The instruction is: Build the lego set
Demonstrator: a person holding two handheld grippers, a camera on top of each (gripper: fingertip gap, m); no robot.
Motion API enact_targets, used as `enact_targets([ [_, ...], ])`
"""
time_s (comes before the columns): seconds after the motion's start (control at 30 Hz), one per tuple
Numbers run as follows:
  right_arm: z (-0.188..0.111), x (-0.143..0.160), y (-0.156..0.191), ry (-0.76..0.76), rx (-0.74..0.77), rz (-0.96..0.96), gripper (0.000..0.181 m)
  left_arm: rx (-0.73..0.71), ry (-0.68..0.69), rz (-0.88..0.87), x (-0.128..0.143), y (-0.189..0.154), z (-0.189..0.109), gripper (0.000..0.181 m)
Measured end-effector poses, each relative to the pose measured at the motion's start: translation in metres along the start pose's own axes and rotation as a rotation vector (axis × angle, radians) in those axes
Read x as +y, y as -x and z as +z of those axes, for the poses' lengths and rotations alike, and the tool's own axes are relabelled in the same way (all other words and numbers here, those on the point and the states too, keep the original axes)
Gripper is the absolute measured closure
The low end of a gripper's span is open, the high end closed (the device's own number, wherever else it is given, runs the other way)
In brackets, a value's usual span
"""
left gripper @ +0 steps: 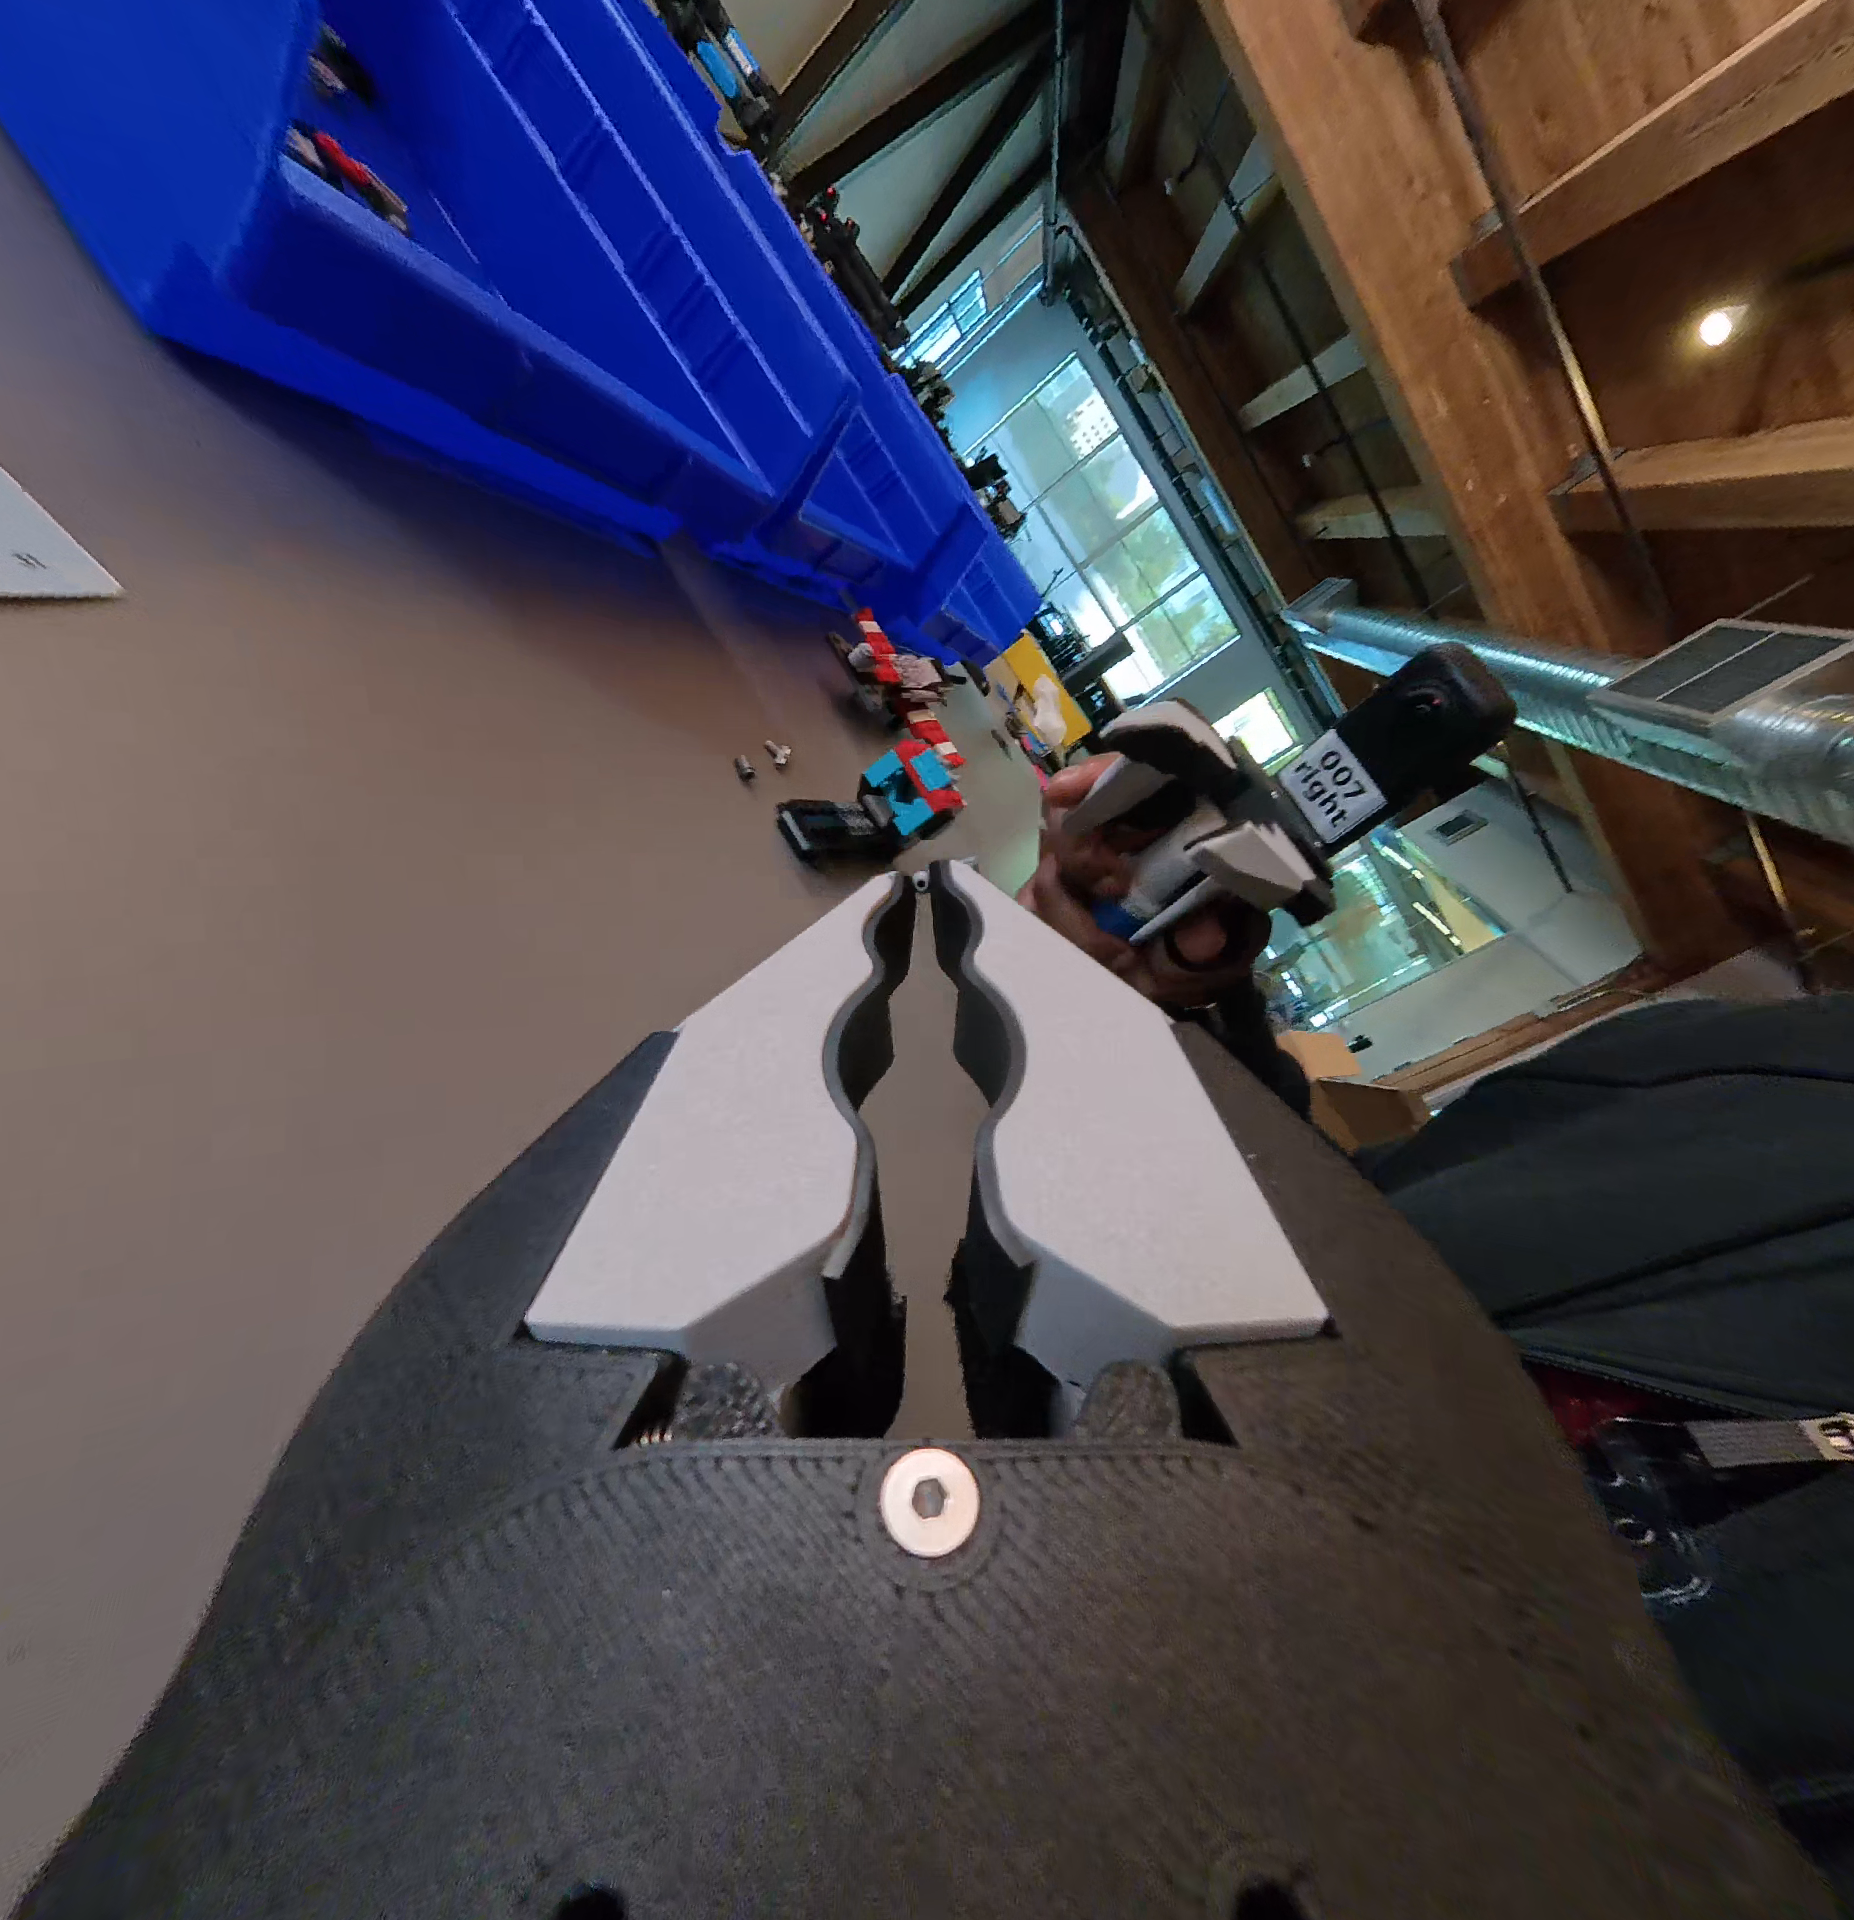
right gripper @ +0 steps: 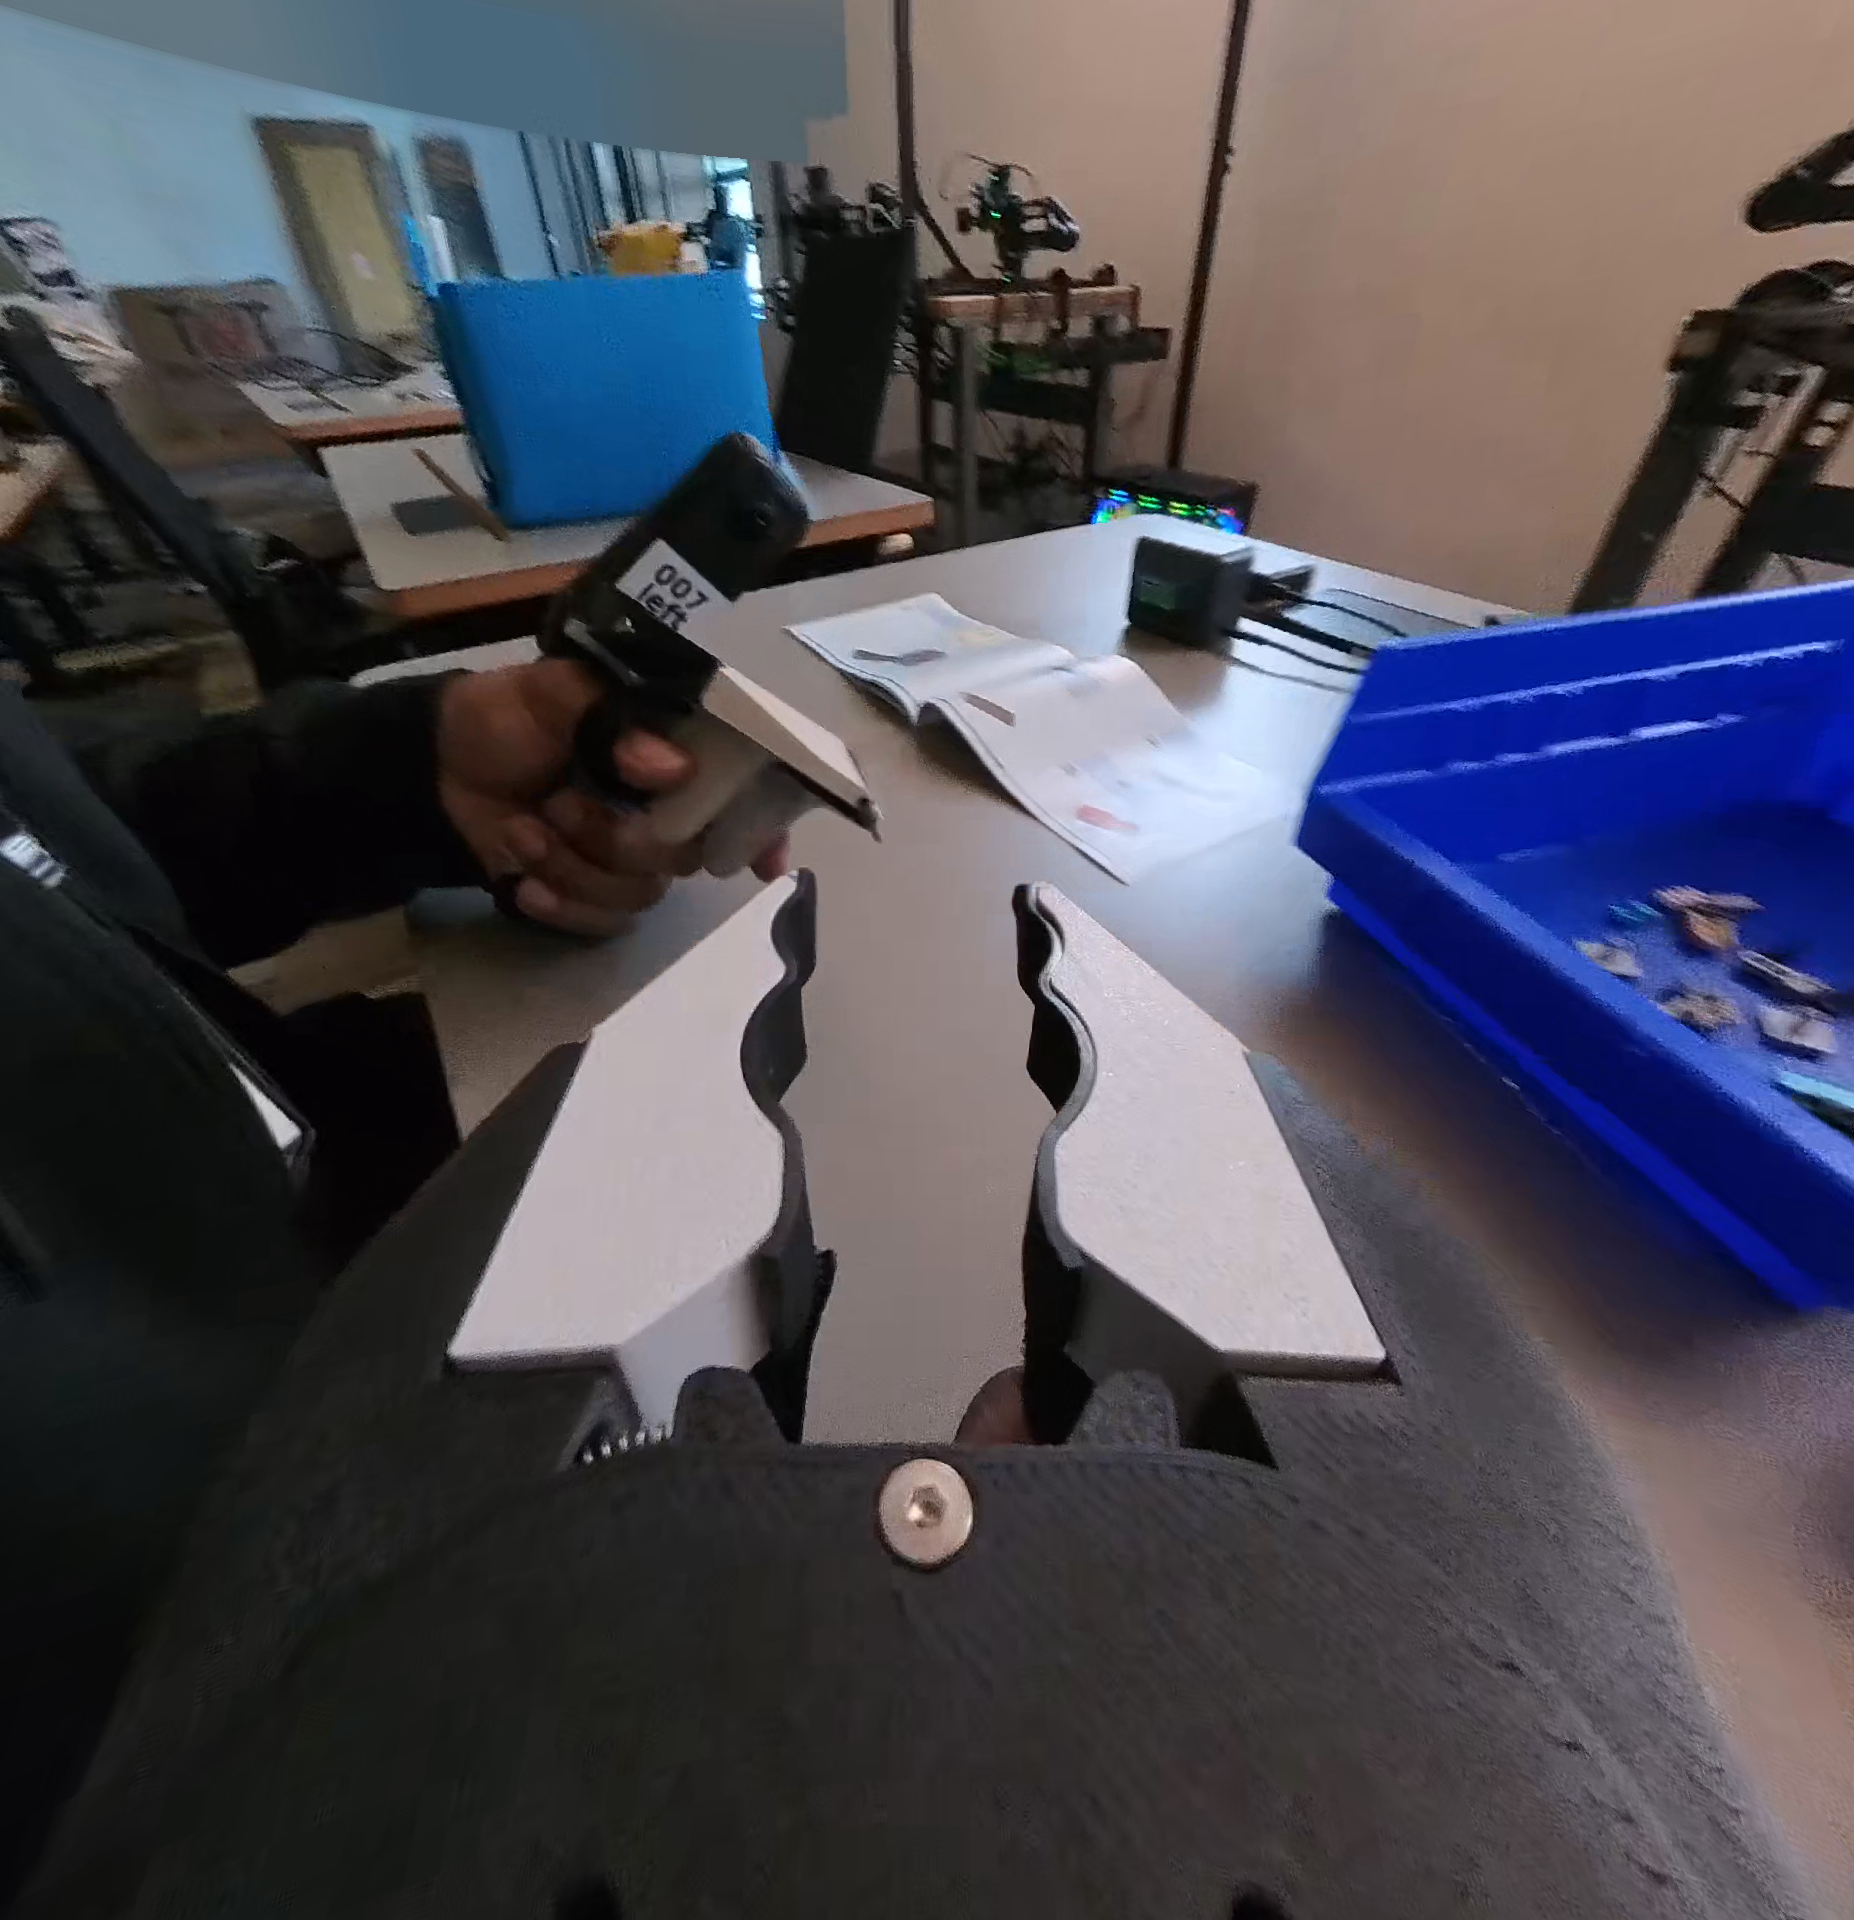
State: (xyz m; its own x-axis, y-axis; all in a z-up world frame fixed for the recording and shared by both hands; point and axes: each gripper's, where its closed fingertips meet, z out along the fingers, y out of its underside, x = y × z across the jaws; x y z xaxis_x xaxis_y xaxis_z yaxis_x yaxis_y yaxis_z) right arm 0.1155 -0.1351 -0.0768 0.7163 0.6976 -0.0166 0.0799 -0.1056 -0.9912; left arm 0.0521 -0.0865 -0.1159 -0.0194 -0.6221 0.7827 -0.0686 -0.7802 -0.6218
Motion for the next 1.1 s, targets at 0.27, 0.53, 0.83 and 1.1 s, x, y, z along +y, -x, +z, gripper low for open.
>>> enact_targets([
  [0.27,0.058,0.013,0.027,0.044,-0.115,0.041,0.143,0.029,-0.041,-0.011,0.004,-0.010,-0.010,0.178],
  [0.53,0.081,0.015,0.032,0.068,-0.132,0.055,0.144,0.049,-0.026,-0.014,0.006,-0.012,-0.010,0.178],
  [0.83,0.084,0.017,0.030,0.063,-0.128,0.078,0.149,0.055,-0.017,-0.029,0.006,-0.011,-0.010,0.178],
  [1.1,0.069,0.016,0.018,0.062,-0.089,0.071,0.151,0.011,-0.017,-0.022,0.006,-0.005,-0.008,0.178],
])
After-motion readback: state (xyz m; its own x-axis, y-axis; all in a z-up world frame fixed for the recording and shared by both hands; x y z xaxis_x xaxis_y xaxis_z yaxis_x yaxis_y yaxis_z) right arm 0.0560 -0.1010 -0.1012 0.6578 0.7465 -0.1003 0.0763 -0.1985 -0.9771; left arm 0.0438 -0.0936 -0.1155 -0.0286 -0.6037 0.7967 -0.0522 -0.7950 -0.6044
